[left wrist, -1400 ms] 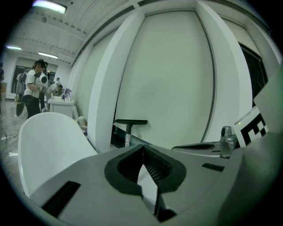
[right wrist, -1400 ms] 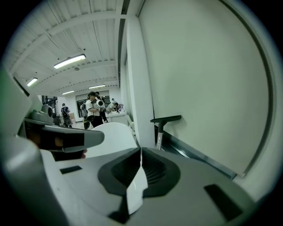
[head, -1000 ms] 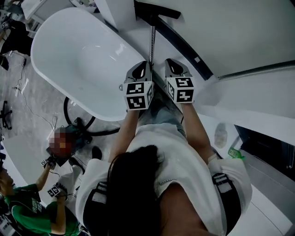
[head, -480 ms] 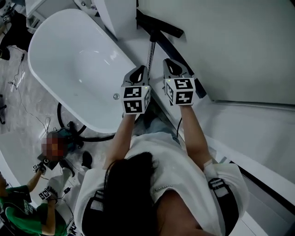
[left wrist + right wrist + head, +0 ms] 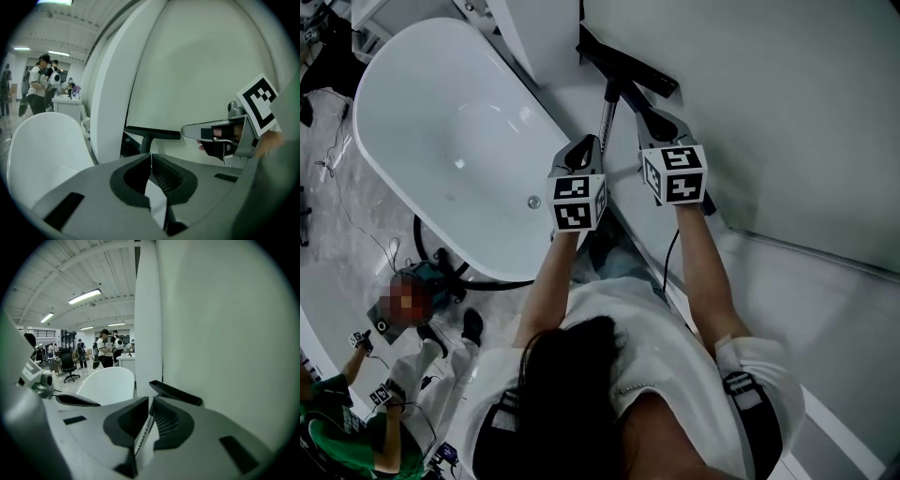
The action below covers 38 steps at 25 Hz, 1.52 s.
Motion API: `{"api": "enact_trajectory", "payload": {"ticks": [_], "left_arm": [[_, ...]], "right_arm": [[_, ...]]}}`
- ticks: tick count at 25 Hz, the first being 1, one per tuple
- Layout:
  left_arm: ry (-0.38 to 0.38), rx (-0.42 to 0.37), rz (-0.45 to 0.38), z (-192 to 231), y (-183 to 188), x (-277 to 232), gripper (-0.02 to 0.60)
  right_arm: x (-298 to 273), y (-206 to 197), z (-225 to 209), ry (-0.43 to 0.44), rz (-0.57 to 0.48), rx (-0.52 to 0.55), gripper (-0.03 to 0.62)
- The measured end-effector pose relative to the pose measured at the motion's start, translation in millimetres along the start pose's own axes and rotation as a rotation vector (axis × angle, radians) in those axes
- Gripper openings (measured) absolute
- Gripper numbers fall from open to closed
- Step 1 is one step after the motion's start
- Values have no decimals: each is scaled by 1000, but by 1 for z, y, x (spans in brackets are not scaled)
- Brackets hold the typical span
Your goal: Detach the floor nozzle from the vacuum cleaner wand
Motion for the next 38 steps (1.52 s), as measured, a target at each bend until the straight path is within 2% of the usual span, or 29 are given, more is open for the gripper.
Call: {"api": "enact_trajectory", "payload": {"ticks": [5, 6, 8, 12, 20, 27, 30, 34, 38], "left_arm": [[5, 14, 2, -2, 2, -6, 5], [6, 18, 4, 0, 1, -8, 5], [11, 26, 4, 5, 2, -15, 5], [28, 42, 20, 16, -1, -28, 5], [50, 46, 25, 20, 3, -45, 5], [75, 63, 44, 29, -7, -56, 6], [85, 60, 49, 33, -7, -63, 6], [93, 62, 63, 36, -11, -67, 6], [91, 61, 75, 33, -12, -71, 6]], "right_arm": [[-10, 14, -16, 40, 38, 2, 21], [-14, 17, -19, 49, 43, 4, 35], [-28, 24, -22, 78, 60, 26, 134], [-54, 30, -24, 104, 85, 86, 152], [-90, 37, -34, 206, 168, 245, 236], [-117, 27, -37, 271, 256, 337, 280], [-126, 28, -43, 267, 280, 365, 283], [-132, 22, -42, 310, 358, 435, 300], [-139, 20, -46, 324, 387, 491, 302]]}}
Point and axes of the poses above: the fingertips, and each gripper's own axes: x backward along the fingers, z to its left, y out of its top, the point moved 4 cm from there along x, backward along the fingers, and after that the axes turned 11 degrees about -y, right-handed, at the moved point
